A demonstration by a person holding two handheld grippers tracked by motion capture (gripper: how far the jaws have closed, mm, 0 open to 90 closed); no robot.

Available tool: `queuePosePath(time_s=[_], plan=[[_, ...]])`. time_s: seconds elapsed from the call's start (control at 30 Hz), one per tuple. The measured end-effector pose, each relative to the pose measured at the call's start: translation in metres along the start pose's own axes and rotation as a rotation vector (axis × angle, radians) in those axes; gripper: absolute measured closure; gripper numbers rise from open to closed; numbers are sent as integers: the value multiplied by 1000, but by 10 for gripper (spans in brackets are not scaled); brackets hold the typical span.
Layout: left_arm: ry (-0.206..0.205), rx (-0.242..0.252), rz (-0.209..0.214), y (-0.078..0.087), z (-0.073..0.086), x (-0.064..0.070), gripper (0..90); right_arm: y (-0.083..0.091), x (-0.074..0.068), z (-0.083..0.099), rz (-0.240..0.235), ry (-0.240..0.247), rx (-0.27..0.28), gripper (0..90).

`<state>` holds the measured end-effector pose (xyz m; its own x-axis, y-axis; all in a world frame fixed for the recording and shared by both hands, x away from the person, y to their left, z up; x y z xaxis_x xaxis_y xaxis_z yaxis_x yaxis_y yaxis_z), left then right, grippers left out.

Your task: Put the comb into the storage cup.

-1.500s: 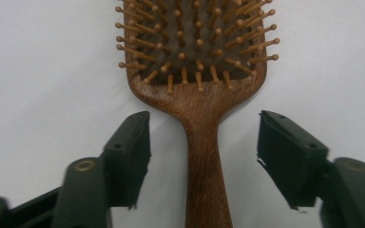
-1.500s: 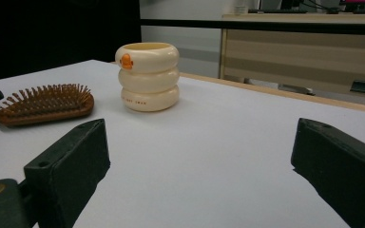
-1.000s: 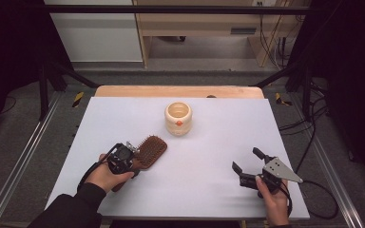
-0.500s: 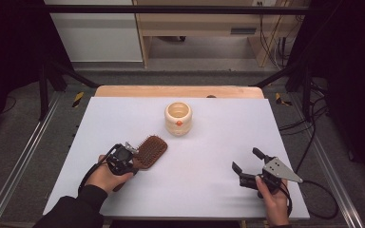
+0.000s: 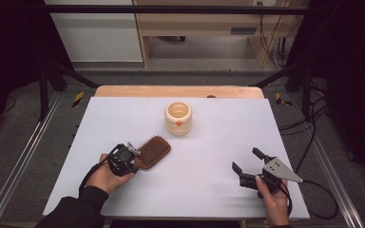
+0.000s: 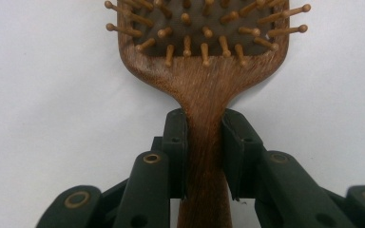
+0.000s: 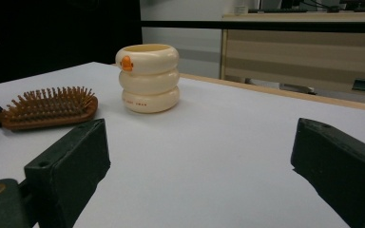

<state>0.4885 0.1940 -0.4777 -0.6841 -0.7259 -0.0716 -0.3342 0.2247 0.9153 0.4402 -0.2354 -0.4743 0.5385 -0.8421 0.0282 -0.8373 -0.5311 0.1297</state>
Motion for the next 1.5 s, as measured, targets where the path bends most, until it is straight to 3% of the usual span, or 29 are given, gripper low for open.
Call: queuePosePath(time_s=[0.1, 0.43, 0.63, 0.77, 0.97, 1.07, 1.33, 1.5], plan=[[-31, 31, -49, 3, 1, 1, 727, 0, 1, 0, 0, 4, 3, 57], [30, 289, -78, 23, 13, -1, 726, 0, 0, 0, 5, 7, 4, 56], [34, 400, -97, 28, 11, -1, 727, 0, -1, 0, 8, 18, -2, 56], [29, 447, -110, 27, 8, -1, 727, -1, -3, -1, 15, 9, -1, 60], [76, 572, -122, 23, 12, -6, 727, -4, -5, 2, 24, 6, -18, 61], [57, 582, -143, 25, 14, -5, 727, -3, -6, 3, 30, -12, -11, 61], [105, 678, -134, 30, 26, -3, 727, 1, -3, -2, 48, -85, 32, 45], [124, 723, -125, 34, 30, -1, 727, -8, -15, -4, 23, -86, -3, 38]])
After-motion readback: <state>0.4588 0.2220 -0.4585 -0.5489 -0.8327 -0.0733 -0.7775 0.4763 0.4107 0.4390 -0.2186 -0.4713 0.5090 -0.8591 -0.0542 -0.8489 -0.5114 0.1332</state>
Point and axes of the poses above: each handheld gripper's, and its own axes: y roughly backward along the jaws, z roughly out of its underside, x roughly to its right, the point moved 3 cm from there along -y, roughly forward along the jaws, and after that the axes turned 3 degrees about y, right-handed, at the moved point
